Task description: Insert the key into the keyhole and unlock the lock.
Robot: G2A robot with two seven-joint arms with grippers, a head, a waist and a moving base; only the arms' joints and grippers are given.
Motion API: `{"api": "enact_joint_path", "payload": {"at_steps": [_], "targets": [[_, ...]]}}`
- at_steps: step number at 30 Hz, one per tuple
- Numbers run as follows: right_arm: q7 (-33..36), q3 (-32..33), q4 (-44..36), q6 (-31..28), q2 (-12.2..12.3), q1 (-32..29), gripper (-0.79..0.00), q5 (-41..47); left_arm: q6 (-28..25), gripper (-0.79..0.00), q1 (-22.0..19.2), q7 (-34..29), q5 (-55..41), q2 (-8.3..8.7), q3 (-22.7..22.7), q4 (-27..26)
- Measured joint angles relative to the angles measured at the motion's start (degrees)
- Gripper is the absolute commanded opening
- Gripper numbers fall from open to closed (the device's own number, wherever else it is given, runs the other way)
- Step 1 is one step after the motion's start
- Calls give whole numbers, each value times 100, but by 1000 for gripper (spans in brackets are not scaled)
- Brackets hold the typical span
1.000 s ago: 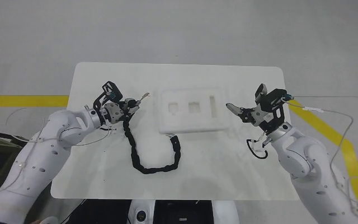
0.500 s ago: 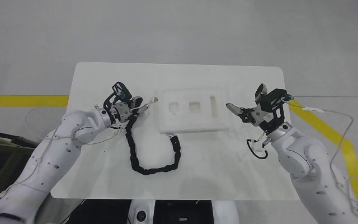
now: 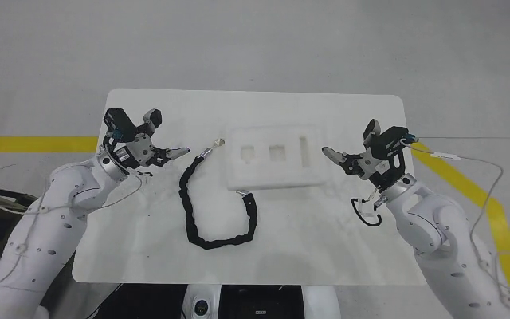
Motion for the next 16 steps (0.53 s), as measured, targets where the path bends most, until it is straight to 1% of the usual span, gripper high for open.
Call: {"api": "enact_joint_path", "payload": {"at_steps": [4,7,12,16], "targets": [[0,0,0,0,0,0,0,0,105,0,170,197,-64,27,-397,62],[0,0,0,0,0,0,0,0,130,0,252,210,-110,37,-593,87],[0,0,0,0,0,0,0,0,122,-1,361,137,-221,32,-790,113],[0,0,0,0,0,0,0,0,114,-1,374,135,-236,29,-806,115]]}}
